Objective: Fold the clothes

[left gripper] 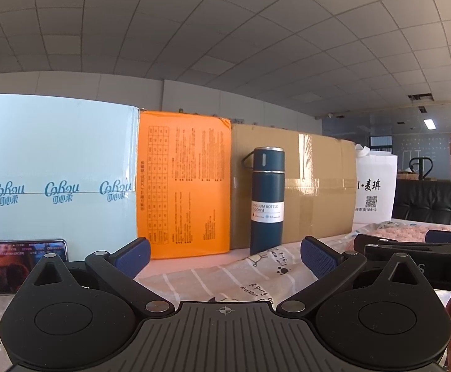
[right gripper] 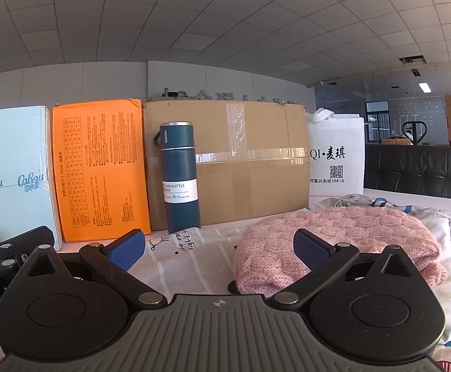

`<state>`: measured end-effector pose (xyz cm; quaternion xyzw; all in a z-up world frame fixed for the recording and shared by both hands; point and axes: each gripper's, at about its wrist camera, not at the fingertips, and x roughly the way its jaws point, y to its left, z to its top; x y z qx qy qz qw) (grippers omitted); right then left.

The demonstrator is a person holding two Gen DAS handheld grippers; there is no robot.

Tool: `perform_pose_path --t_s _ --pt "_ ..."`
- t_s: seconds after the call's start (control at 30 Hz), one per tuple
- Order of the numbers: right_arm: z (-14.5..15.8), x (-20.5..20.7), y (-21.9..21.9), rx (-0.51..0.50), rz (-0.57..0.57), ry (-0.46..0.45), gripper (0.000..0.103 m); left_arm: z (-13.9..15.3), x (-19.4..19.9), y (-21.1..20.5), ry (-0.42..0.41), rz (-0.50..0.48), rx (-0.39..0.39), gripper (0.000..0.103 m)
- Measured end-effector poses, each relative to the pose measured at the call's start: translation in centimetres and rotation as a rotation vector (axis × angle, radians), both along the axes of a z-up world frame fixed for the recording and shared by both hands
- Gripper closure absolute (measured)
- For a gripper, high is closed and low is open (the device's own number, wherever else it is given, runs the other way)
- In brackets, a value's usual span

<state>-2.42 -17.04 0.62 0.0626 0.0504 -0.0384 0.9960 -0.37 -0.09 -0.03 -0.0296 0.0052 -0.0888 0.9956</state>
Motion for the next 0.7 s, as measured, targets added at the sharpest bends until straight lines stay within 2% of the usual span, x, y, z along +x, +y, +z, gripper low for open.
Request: perform_pose_path --t_s 0.4,0.7 --pt "-0.24 0.08 0.02 -0.008 0.003 0.025 0.000 0.02 -0.01 0.03 0.009 0.003 0.000 0.000" --pt "-0.24 -0.04 0.08 -0.032 0.005 -0.007 0.000 0.01 -0.10 -0.09 0.009 0.007 0.006 0.000"
